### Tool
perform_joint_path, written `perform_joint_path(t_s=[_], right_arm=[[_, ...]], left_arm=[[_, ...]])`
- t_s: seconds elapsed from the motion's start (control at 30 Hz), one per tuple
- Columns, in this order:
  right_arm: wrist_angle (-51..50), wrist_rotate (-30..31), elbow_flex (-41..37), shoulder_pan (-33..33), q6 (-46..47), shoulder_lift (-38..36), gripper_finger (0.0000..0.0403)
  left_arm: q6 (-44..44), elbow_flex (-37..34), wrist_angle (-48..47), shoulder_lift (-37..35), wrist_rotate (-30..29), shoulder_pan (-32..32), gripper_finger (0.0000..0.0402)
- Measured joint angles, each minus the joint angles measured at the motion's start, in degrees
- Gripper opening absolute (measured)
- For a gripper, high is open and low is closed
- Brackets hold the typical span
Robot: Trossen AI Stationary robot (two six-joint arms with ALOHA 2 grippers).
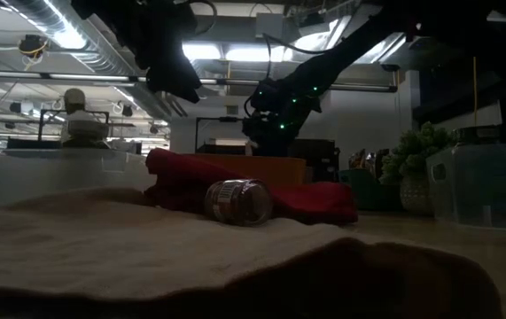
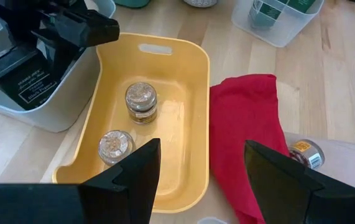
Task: Sort spices by type
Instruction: Put the black seasoning can into the gray bin, then put the white seasoning bottle into the left transparent bin
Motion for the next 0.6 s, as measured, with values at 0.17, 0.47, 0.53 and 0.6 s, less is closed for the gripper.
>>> perform_joint_path(t_s=[0.17,0.47,0.53,0.6], right_arm=[[-4.50,0.16,2.73,0.00,0.00,-0.02,0.0232],[-15.20,0.18,12.23,0.00,0.03,-0.33,0.0232],[-17.27,0.22,14.22,0.00,0.06,-0.31,0.0232],[-18.78,0.23,15.86,0.00,0.06,-0.35,0.0232]], left_arm=[[-1.66,0.77,-5.55,-2.63,-0.02,-0.61,0.0212],[-19.00,1.66,-25.49,-9.96,6.36,-7.58,0.0212],[-24.34,1.66,-30.11,-11.07,8.08,-10.27,0.0212],[-29.44,1.66,-34.99,-11.77,9.60,-13.19,0.0212]])
